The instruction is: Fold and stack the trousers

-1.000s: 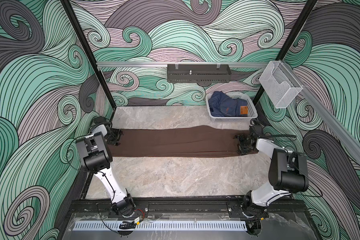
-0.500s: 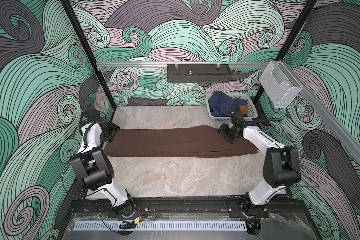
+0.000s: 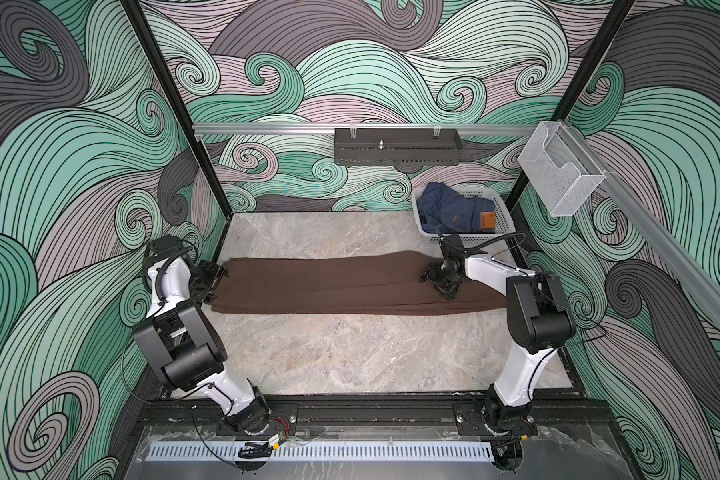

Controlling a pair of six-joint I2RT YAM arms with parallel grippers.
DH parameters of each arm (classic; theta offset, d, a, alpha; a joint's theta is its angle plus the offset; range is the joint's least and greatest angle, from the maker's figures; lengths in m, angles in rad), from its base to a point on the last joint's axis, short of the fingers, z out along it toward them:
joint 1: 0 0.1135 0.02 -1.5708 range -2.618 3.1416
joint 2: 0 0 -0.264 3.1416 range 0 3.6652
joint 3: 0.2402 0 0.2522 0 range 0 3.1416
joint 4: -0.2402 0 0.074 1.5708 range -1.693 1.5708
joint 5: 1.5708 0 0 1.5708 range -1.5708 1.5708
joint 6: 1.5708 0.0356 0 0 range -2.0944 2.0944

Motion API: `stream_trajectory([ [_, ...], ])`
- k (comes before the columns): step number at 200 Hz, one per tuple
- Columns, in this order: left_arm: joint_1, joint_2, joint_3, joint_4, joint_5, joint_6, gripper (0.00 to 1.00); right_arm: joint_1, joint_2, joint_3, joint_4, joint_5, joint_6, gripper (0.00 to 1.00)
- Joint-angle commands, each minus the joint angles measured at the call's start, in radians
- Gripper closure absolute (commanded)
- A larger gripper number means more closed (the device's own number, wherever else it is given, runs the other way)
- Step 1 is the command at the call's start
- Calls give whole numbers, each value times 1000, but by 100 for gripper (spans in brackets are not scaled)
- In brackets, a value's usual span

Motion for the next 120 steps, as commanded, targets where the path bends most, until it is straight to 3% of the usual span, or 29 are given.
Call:
stream_trajectory([
  [1, 37, -17, -21, -32, -9, 32, 34, -59, -11, -67, -82, 81, 12, 20],
  [43, 60, 29, 7, -32, 15, 75, 34, -101, -56, -110, -100, 84, -10, 19],
  [120, -8, 330, 323, -144, 58, 202, 33, -109, -132, -101, -124, 45, -73, 16],
])
